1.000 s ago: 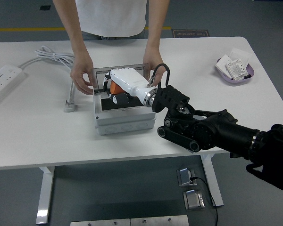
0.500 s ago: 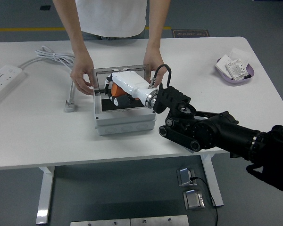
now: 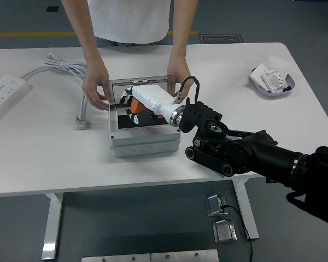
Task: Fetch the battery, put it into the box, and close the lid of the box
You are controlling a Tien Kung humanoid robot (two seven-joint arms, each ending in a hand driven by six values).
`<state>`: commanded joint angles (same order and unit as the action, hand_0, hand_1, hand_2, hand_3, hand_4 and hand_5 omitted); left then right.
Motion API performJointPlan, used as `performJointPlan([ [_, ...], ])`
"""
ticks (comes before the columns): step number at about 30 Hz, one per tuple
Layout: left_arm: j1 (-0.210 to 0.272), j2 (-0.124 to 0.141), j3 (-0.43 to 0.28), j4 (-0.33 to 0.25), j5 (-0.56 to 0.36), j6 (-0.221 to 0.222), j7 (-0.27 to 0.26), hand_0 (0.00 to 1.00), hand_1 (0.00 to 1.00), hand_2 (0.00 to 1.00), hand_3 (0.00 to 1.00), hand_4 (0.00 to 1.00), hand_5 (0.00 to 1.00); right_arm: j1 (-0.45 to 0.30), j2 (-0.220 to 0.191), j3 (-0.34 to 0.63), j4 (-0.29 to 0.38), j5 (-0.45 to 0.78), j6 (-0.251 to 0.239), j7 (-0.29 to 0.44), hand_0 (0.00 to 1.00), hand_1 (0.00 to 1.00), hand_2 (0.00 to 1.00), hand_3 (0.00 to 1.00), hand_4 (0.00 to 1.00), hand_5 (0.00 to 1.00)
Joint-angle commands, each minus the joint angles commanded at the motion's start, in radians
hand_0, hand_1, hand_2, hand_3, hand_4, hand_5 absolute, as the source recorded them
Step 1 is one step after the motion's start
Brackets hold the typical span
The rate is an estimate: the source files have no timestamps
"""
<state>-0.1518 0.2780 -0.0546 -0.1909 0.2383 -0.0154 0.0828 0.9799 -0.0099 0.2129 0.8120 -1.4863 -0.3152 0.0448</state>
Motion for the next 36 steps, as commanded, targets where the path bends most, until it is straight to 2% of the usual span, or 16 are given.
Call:
performJointPlan([
  [7,0.001,-0.001,0.007,-0.001,-0.004,0.001,-0.003,0.699,0.732,0.712,0.687,0.631,0.438,-0.013,-0.005,0.004,0.002,0.003,0.003,0.002,0.643,0.62,0.653,0.704,0.652,0.048],
  [11,0.006,-0.002,0.012,-0.002,-0.01,0.001,-0.004,0.699,0.732,0.711,0.685,0.623,0.432,-0.02,-0.02,0.011,0.033,0.025,0.004,-0.001,0.644,0.613,0.651,0.699,0.663,0.057],
  [18,0.024,0.001,0.039,-0.002,-0.057,0.004,-0.013,0.699,0.732,0.711,0.684,0.619,0.431,-0.032,-0.141,0.063,0.201,0.169,0.03,-0.028,0.647,0.602,0.646,0.688,0.666,0.057],
  [21,0.031,0.002,0.028,0.0,-0.053,0.003,-0.009,0.699,0.732,0.711,0.684,0.619,0.431,-0.019,-0.187,0.092,0.278,0.203,0.052,-0.052,0.647,0.602,0.646,0.688,0.666,0.057],
  [23,0.033,0.003,0.017,0.002,-0.045,0.003,-0.004,0.699,0.732,0.711,0.684,0.612,0.424,0.0,-0.207,0.11,0.333,0.222,0.067,-0.066,0.643,0.586,0.646,0.671,0.669,0.075],
  [26,0.034,0.003,0.01,0.002,-0.039,0.002,-0.002,0.699,0.732,0.711,0.684,0.612,0.424,0.025,-0.212,0.122,0.382,0.237,0.077,-0.073,0.643,0.586,0.646,0.671,0.669,0.075],
  [29,0.03,0.002,0.007,0.001,-0.035,0.002,0.0,0.699,0.732,0.711,0.683,0.608,0.422,0.059,-0.201,0.118,0.369,0.256,0.082,-0.072,0.643,0.574,0.641,0.665,0.669,0.079],
  [36,0.016,0.002,-0.015,-0.001,0.0,0.0,0.01,0.699,0.732,0.711,0.684,0.605,0.42,0.142,-0.139,0.057,0.216,0.338,0.107,-0.045,0.643,0.573,0.64,0.671,0.671,0.077],
])
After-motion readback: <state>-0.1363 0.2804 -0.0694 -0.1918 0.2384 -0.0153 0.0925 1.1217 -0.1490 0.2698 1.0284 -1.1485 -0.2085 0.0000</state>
